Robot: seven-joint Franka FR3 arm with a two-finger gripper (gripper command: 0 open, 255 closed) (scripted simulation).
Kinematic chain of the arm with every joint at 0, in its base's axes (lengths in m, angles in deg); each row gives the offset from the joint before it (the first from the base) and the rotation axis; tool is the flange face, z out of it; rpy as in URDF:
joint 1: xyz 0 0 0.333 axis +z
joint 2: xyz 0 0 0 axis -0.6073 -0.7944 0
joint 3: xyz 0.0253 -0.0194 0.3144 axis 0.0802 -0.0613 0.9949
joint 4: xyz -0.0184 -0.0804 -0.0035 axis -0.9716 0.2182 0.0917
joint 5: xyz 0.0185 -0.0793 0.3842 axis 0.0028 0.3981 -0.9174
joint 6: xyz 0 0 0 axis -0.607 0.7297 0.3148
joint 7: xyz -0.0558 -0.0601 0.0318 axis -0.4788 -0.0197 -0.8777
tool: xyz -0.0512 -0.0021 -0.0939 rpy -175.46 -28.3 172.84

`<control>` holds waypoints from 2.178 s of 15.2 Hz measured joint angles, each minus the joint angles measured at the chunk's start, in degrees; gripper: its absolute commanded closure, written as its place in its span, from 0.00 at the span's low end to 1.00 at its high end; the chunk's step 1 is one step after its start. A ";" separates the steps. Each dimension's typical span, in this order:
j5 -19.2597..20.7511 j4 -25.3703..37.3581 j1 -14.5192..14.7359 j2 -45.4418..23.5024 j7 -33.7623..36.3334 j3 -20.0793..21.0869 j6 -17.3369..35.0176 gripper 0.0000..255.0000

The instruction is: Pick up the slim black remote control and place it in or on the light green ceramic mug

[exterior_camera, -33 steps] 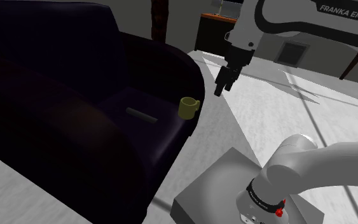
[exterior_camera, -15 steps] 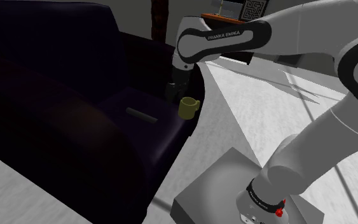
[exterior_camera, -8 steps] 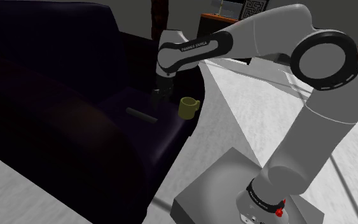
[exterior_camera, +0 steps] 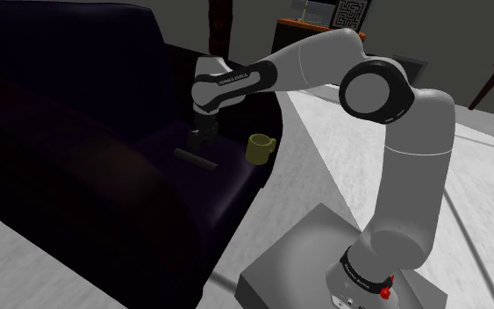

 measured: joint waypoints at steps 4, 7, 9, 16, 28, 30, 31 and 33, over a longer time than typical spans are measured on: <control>0.37 0.96 0.44 -2.90 0.20 0.02 1.87 0.00; 0.46 0.09 0.58 -3.92 0.27 0.01 3.78 0.00; 0.50 -0.15 0.60 -4.42 0.23 -0.01 4.51 0.00; 0.51 -0.16 0.60 -4.59 0.22 -0.03 4.71 1.00; 0.47 0.37 0.59 -3.82 0.28 0.01 3.44 1.00; 0.41 0.72 0.57 -3.12 0.34 0.05 2.37 1.00; 0.40 1.11 0.59 -2.88 0.40 0.07 1.76 1.00; 0.37 2.06 0.56 -2.34 0.44 0.09 0.26 1.00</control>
